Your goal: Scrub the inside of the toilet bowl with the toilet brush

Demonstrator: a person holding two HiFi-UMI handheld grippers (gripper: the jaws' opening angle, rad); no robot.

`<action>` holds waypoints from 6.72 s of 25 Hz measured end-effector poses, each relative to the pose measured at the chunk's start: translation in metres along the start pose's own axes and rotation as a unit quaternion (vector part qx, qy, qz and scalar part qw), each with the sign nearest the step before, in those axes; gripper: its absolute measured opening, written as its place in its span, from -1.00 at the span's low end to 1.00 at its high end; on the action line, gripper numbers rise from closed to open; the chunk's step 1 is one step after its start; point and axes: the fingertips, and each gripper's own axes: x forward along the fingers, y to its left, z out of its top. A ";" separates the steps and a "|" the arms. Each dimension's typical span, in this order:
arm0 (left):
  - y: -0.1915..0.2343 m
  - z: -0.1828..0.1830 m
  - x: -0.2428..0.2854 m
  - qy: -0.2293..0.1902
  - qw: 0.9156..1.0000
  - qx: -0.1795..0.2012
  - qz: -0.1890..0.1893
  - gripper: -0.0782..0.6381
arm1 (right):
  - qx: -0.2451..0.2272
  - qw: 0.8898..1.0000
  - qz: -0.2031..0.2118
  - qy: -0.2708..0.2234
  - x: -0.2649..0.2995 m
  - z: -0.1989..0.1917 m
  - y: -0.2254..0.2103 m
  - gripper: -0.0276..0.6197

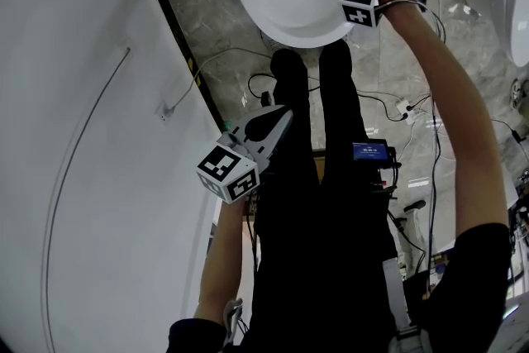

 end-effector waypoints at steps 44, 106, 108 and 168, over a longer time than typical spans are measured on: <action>-0.002 0.000 -0.008 -0.001 1.000 -0.002 -0.001 -0.76 | 0.209 0.976 0.026 -0.064 -0.029 0.045 -0.001 -0.30; -0.015 -0.007 0.011 0.004 1.000 0.010 -0.019 -0.76 | 0.047 0.967 0.169 -0.185 -0.107 0.088 0.160 -0.27; -0.015 -0.007 0.011 0.005 1.000 0.011 -0.018 -0.76 | -0.015 0.976 0.142 -0.163 -0.107 0.079 0.162 -0.27; -0.029 0.004 0.005 -0.003 0.999 0.041 -0.017 -0.76 | -0.201 0.976 0.008 -0.082 -0.067 0.003 0.183 -0.19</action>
